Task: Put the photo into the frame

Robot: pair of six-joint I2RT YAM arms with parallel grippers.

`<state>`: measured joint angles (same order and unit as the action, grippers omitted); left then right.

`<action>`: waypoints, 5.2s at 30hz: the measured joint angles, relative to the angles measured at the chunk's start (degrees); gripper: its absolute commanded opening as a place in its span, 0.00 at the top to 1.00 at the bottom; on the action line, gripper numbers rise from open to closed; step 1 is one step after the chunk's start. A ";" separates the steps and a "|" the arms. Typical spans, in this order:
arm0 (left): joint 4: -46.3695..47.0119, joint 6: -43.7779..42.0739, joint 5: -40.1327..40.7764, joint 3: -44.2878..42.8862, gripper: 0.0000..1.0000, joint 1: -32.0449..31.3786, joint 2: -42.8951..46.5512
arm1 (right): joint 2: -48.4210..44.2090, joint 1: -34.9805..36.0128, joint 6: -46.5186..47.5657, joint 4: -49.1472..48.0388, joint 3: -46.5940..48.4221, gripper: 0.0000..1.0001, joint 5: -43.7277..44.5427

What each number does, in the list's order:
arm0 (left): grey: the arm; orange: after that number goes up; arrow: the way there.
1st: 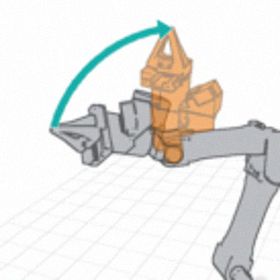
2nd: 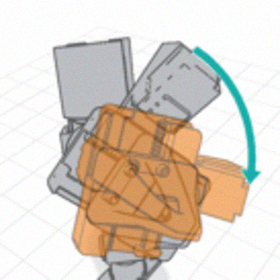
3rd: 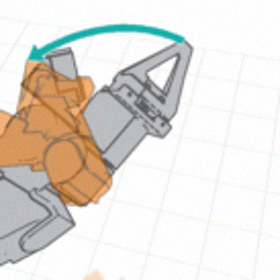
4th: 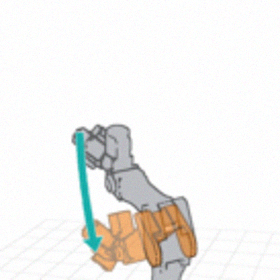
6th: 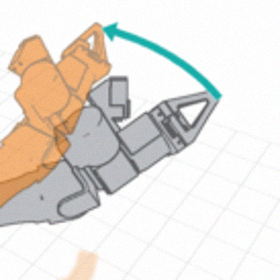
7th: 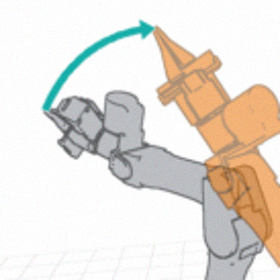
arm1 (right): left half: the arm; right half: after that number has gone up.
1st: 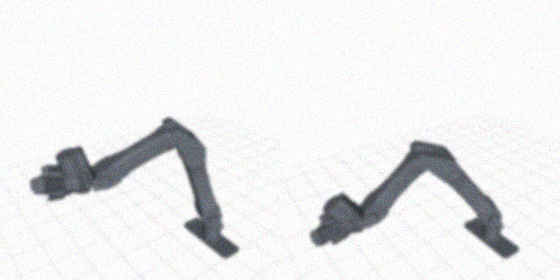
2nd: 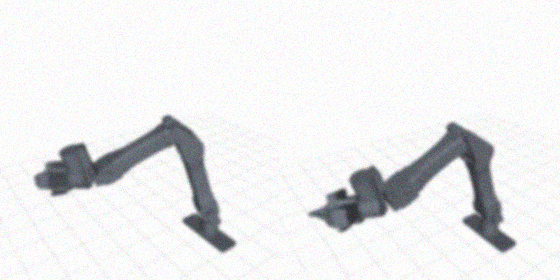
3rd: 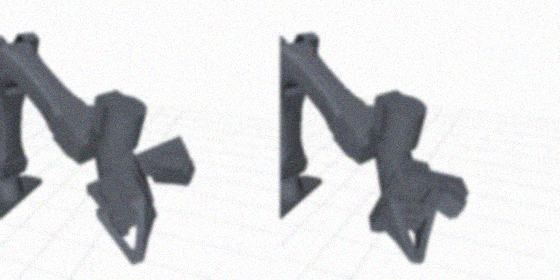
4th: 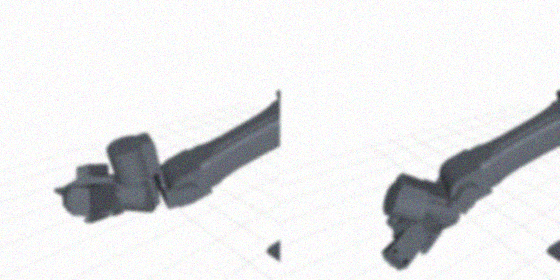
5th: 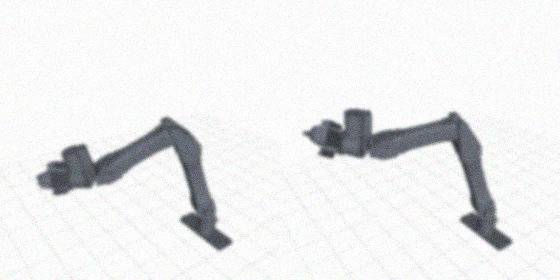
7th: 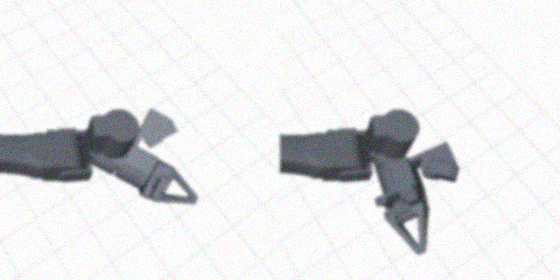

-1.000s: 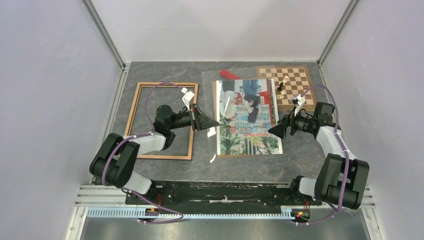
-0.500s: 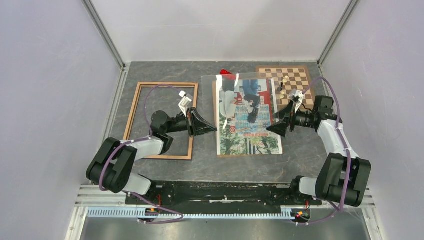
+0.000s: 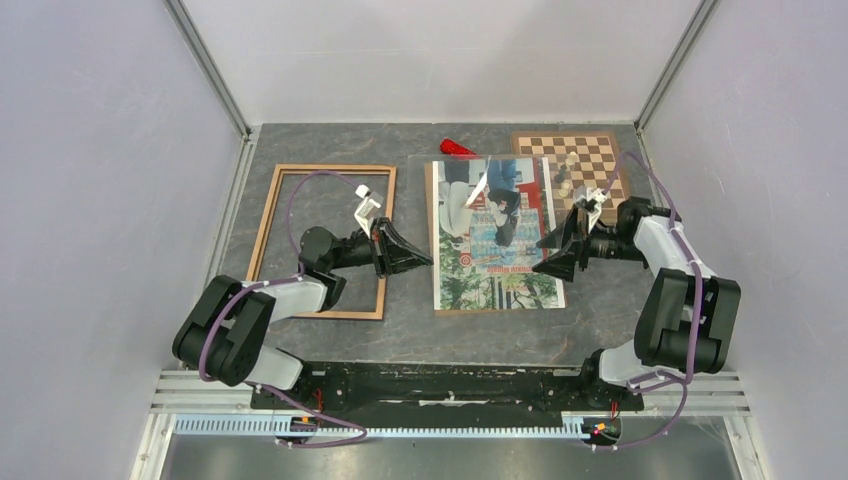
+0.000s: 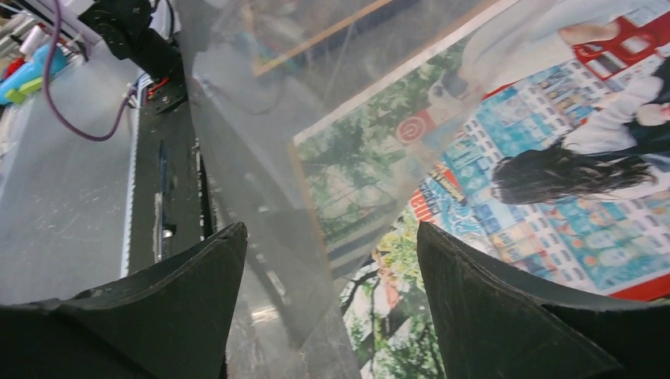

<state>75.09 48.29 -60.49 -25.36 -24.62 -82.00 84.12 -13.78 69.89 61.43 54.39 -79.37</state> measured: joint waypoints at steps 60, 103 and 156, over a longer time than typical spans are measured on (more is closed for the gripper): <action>2.95 15.56 16.76 -10.36 0.98 0.66 0.37 | 1.88 -5.27 0.09 10.27 14.97 0.02 -3.52; -9.38 14.69 19.91 -23.15 0.98 5.35 2.14 | -25.88 -3.19 -96.37 -89.90 -20.72 0.02 19.78; 0.42 19.61 16.79 -22.99 0.98 4.85 3.54 | -16.44 9.18 -132.30 -140.37 -17.79 0.48 16.44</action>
<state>75.50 67.90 -43.70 -48.36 -19.77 -78.46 67.68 -4.60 -62.41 -78.94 36.60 -62.94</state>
